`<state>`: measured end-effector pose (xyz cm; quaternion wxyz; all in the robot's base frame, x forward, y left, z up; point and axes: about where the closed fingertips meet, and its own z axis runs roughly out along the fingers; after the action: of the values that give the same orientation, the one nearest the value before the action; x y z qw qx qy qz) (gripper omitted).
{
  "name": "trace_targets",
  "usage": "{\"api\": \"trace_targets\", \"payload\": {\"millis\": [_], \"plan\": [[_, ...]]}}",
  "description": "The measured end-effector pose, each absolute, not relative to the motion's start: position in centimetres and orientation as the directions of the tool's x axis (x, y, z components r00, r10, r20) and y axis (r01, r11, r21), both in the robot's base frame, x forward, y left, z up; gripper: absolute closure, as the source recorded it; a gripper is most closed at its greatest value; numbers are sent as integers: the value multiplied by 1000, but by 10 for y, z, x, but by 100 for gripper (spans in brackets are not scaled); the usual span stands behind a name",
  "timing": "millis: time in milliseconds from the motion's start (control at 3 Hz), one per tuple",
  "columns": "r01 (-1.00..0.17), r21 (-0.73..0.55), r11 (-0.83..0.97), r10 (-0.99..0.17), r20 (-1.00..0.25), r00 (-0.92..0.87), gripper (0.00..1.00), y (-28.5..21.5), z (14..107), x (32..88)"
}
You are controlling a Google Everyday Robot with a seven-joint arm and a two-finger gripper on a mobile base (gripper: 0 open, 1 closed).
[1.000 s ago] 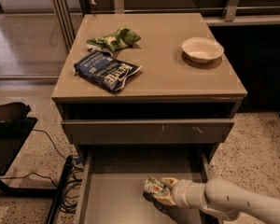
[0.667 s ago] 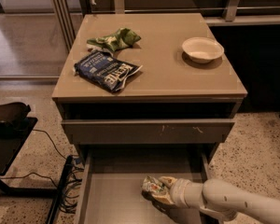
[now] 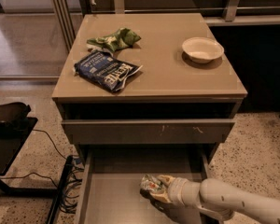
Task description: Place 7up can into middle drawer
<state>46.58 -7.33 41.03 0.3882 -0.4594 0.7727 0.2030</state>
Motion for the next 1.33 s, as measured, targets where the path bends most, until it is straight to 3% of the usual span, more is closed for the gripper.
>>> {"api": "trace_targets", "payload": {"millis": [1000,1333], "plan": [[-868,-43,495,-552,-786,-276,12,-73,410,466],[-868,-43,495,-552,-787,-276,0,-73,410,466]]}}
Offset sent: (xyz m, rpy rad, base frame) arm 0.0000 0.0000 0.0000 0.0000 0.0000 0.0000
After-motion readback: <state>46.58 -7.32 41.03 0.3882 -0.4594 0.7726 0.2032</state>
